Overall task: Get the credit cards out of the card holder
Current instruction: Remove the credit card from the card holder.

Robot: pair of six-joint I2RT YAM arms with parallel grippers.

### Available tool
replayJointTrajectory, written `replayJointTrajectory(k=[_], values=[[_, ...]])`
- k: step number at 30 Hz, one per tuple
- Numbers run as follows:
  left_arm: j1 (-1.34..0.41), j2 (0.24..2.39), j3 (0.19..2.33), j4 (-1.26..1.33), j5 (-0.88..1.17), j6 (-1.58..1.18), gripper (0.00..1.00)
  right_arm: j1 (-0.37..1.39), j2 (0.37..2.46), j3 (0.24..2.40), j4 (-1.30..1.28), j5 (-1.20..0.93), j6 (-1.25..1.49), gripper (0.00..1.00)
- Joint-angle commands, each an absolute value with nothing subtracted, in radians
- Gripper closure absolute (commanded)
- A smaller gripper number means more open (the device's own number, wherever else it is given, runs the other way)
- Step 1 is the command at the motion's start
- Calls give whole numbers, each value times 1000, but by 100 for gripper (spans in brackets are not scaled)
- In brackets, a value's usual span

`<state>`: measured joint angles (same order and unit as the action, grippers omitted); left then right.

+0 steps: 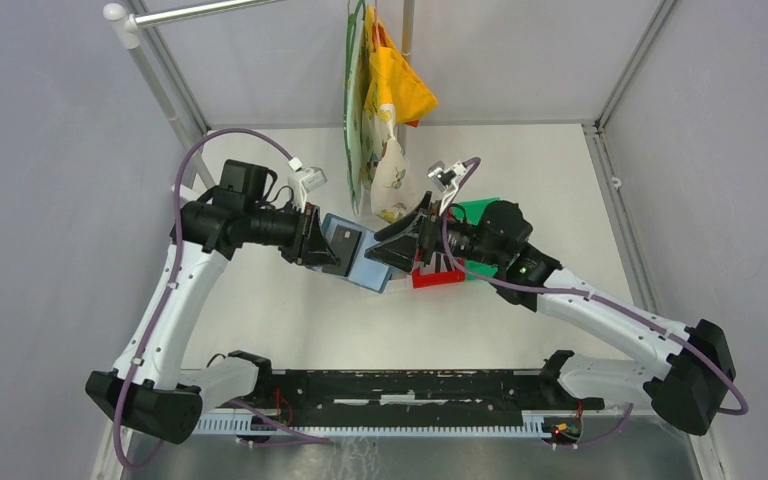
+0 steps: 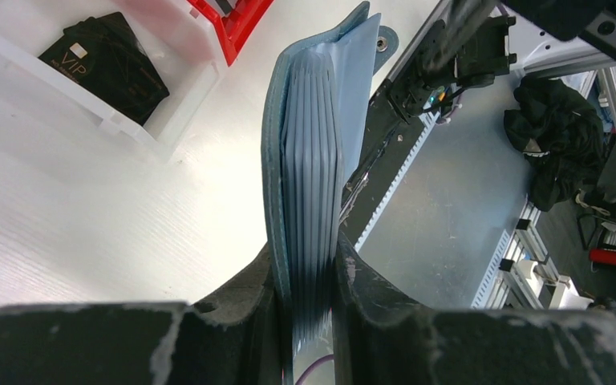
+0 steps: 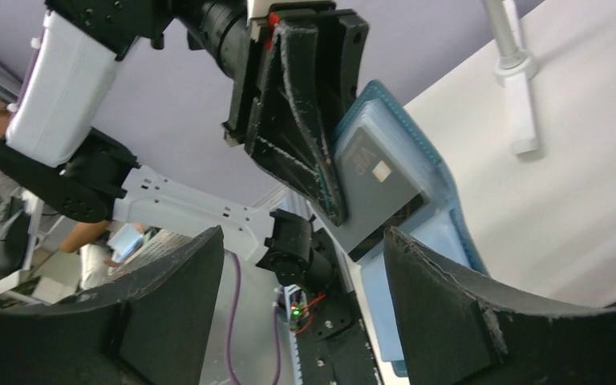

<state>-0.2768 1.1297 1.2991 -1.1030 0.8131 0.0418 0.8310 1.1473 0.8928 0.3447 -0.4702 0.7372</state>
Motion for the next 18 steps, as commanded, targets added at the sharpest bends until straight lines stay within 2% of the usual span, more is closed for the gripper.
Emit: replayJointTrajectory(k=[1, 5, 18], values=[[-275, 1149, 1365, -1119, 863, 102, 98, 841, 1159, 844, 546, -550, 850, 26], [-276, 1149, 1379, -1120, 898, 102, 98, 848, 1208, 786, 687, -599, 957, 35], [-276, 1132, 1408, -1121, 1012, 105, 98, 887, 1277, 789, 737, -610, 985, 38]])
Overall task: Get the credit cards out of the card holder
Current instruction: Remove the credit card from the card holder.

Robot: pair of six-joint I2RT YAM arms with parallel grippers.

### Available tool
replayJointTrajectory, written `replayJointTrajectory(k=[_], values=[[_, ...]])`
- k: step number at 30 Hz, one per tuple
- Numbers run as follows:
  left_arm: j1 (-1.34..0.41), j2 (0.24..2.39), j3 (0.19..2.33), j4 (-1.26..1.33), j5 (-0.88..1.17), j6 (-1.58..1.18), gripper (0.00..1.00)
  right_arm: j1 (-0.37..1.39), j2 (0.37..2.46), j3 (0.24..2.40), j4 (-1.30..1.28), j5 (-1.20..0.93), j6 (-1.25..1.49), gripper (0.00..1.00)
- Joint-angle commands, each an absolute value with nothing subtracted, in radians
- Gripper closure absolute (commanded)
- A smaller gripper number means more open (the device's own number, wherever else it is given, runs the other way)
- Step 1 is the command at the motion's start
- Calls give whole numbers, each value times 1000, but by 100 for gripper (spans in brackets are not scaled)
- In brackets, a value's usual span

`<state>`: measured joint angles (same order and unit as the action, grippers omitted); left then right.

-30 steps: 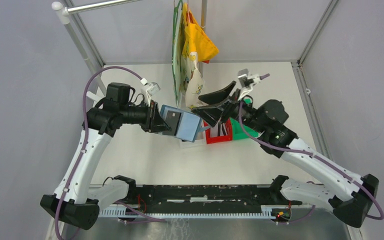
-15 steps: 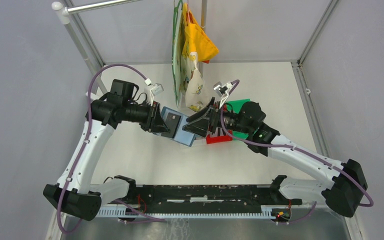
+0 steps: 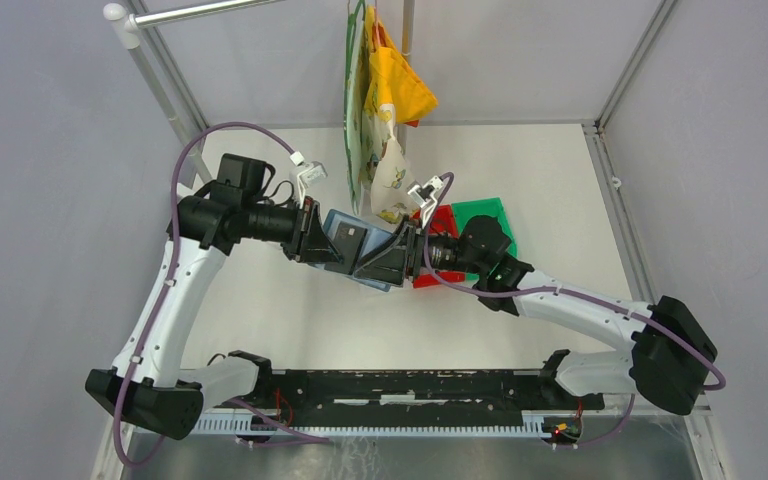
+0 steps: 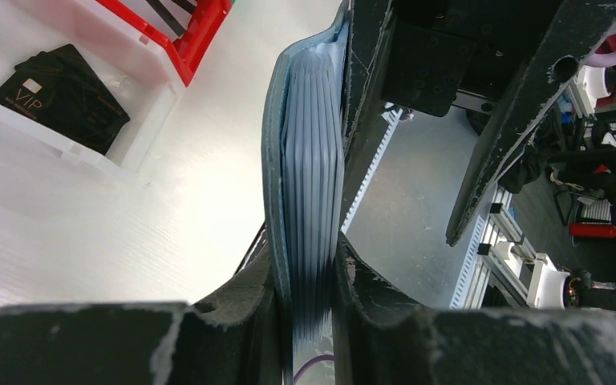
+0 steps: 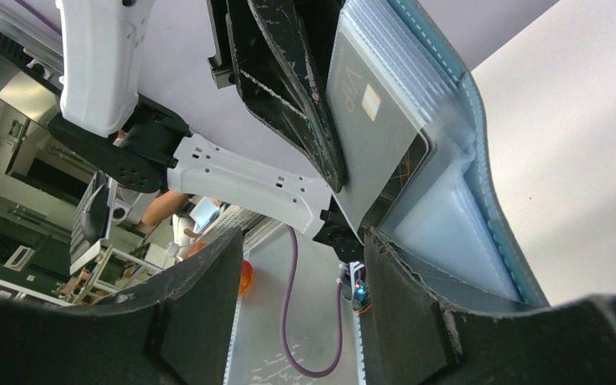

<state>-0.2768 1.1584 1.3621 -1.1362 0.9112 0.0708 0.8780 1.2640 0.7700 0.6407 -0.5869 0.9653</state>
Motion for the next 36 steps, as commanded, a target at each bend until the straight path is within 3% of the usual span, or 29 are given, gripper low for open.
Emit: replayJointTrajectory(k=[1, 14, 24, 36], values=[[-275, 1130, 1408, -1121, 1024, 106, 98, 887, 1281, 793, 738, -610, 985, 39], [-276, 1084, 1389, -1118, 1206, 131, 97, 891, 1313, 802, 839, -605, 1029, 59], [-276, 1078, 1395, -1123, 1178, 137, 98, 887, 1229, 860, 498, -537, 793, 47], [-276, 1057, 1402, -1129, 1192, 144, 98, 887, 1241, 881, 419, -520, 756, 47]])
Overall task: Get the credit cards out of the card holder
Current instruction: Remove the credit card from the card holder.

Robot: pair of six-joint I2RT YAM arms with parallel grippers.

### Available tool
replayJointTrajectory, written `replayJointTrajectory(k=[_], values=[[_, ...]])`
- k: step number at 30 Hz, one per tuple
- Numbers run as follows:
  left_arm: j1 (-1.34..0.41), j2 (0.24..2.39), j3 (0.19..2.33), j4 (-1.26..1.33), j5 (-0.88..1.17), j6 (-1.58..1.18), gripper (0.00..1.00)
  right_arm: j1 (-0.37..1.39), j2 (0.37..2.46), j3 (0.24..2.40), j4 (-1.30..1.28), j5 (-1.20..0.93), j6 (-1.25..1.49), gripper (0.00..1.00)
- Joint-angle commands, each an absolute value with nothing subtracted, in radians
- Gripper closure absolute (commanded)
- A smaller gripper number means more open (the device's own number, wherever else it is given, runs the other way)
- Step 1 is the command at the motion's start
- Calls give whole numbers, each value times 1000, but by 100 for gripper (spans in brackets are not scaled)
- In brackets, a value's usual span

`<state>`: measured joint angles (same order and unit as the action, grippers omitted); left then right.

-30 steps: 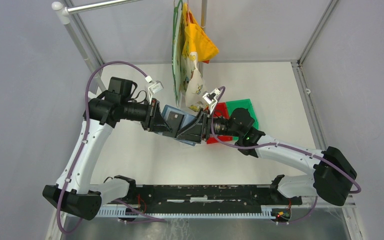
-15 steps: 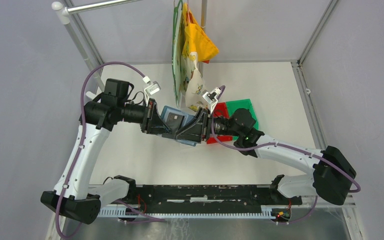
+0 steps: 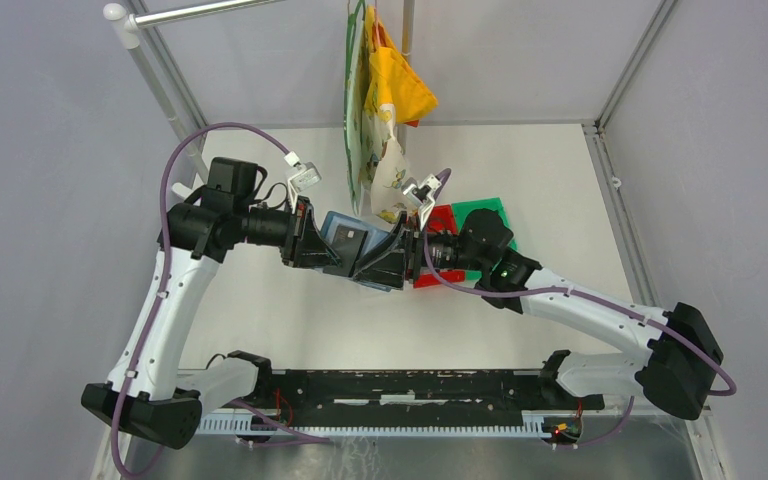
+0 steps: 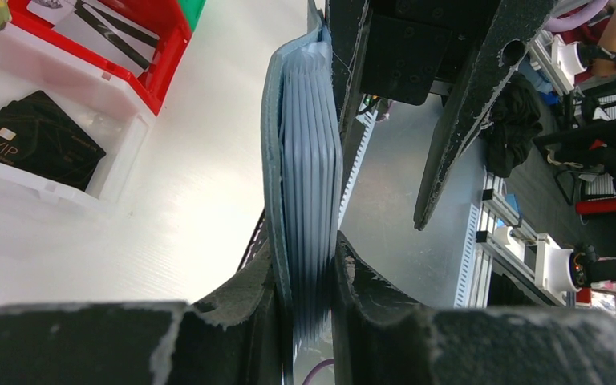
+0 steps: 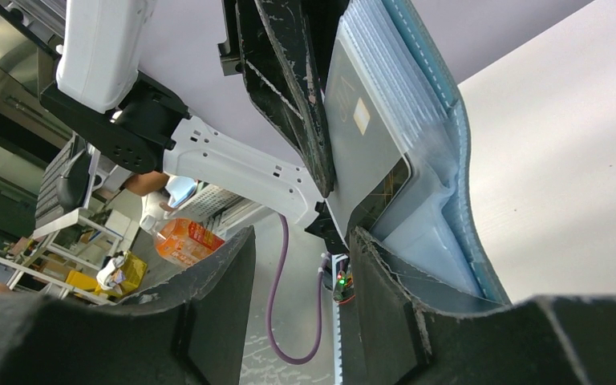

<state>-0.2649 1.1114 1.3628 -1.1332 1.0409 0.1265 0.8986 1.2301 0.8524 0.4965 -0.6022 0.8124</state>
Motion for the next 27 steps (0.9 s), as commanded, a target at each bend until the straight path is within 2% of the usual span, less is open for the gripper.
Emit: replayJointTrajectory(k=[1, 10, 17, 21, 22, 27], values=[[-276, 1054, 1401, -1129, 1192, 146, 98, 887, 1240, 882, 415, -517, 753, 47], [-276, 1054, 1406, -1131, 1200, 150, 98, 887, 1231, 902, 372, -498, 726, 47], [-277, 1052, 1404, -1134, 1219, 147, 98, 887, 1265, 901, 511, -523, 818, 48], [-276, 1050, 1390, -1128, 1234, 147, 94, 887, 1291, 884, 643, -522, 911, 54], [-277, 1049, 1385, -1126, 1236, 145, 91, 887, 1301, 885, 659, -517, 929, 57], [-276, 1054, 1367, -1124, 1254, 146, 87, 889, 1321, 890, 674, -470, 953, 71]])
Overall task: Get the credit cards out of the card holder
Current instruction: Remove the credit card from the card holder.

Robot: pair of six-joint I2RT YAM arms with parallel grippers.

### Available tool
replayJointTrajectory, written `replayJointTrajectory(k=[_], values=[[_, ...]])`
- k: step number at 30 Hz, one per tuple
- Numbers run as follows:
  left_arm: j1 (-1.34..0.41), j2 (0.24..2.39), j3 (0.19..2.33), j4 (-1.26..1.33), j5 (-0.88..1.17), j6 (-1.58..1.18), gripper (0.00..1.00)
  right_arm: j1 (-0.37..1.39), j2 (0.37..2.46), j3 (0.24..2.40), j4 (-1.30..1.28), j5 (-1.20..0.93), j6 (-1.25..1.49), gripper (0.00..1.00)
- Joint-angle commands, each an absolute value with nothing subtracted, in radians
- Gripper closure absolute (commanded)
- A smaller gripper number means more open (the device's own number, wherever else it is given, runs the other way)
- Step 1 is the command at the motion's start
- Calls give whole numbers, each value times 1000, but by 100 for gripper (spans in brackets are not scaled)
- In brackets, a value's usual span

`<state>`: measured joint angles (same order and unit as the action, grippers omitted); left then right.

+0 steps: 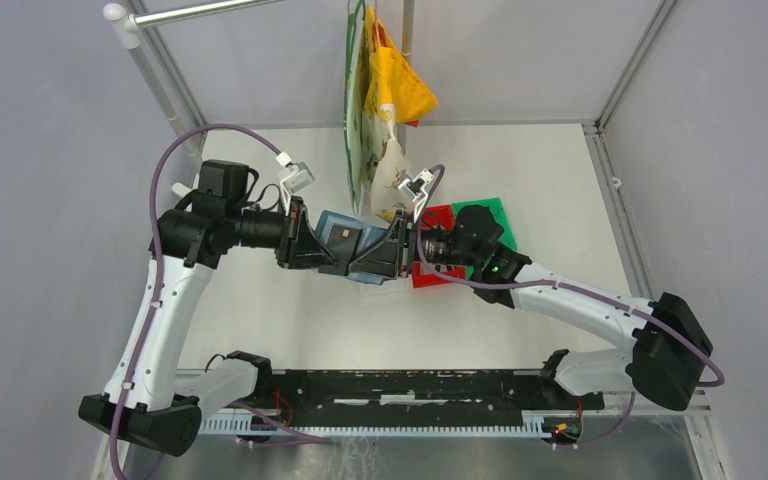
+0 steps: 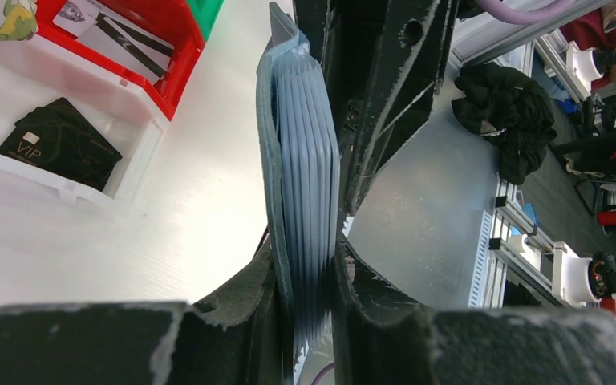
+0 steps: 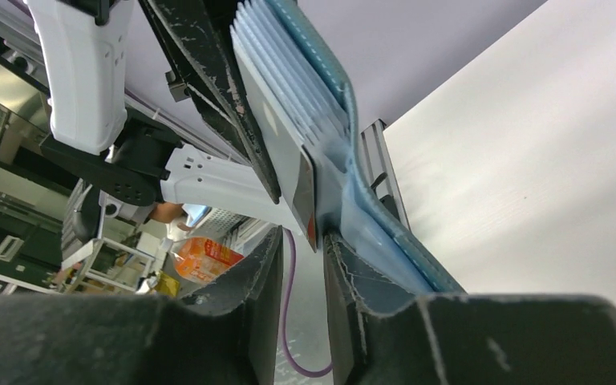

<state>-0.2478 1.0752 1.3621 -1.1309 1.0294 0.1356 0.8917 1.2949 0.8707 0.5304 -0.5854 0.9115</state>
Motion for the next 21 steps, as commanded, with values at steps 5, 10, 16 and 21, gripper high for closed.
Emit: replayJointTrajectory(k=[5, 10, 16, 21], values=[[-276, 1050, 1354, -1124, 1313, 161, 75, 895, 1315, 892, 680, -471, 939, 82], [-275, 1059, 1348, -1124, 1389, 167, 66, 900, 1309, 881, 738, -519, 939, 90], [-277, 1064, 1343, -1127, 1438, 164, 62, 905, 1301, 878, 757, -559, 925, 100], [-275, 1073, 1344, -1129, 1430, 156, 80, 908, 1292, 875, 786, -587, 918, 100]])
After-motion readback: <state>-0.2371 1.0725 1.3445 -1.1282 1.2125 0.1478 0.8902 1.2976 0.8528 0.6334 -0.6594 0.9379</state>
